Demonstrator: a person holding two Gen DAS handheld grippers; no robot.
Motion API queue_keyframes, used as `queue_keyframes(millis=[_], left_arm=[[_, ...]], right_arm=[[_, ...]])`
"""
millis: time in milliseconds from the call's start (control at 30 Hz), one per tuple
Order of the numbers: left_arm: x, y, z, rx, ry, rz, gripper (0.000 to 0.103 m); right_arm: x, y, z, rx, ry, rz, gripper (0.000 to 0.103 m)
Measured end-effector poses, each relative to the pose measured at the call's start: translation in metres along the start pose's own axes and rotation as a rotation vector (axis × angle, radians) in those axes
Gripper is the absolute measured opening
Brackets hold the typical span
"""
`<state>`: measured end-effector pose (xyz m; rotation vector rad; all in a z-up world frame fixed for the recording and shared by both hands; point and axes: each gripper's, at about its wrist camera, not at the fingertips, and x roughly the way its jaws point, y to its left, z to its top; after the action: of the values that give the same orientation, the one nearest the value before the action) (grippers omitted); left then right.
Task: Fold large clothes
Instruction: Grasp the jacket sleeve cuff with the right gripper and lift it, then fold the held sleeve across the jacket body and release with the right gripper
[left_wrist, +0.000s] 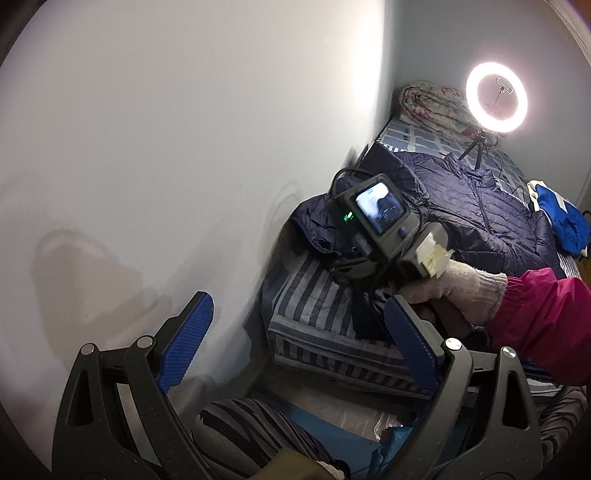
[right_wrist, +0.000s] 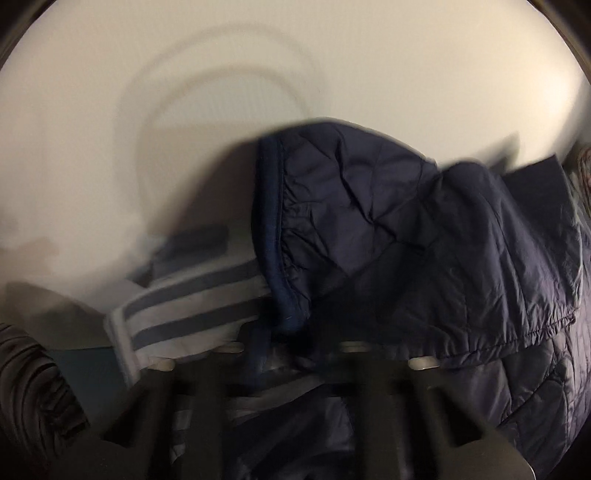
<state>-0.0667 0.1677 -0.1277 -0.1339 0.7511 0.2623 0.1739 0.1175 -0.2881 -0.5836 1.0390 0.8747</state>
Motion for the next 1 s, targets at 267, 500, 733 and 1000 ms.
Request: queue_keyframes(millis=[267, 500, 733, 1000], left_arm=[[0.008, -0.01, 0.012, 0.023, -0.038, -0.003, 0.096], [0.036, -0.047, 0.035, 0.052, -0.078, -0.038, 0.096], [0.076, -0.12, 0.079, 0.14, -0.146, -0.143, 0.096], [0.137, -0.206, 0.108, 0.221, -0.154, -0.257, 0.096]], right_arm=[[-0.057, -0.059, 0.004, 0.184, -0.142, 0.049, 0.009], [-0.12, -0.132, -0.002, 0.337, -0.271, 0.024, 0.009], [-0.177, -0.235, -0.029, 0.538, -0.387, -0.073, 0.009], [-0.222, -0.348, -0.111, 0.763, -0.445, -0.305, 0.009]])
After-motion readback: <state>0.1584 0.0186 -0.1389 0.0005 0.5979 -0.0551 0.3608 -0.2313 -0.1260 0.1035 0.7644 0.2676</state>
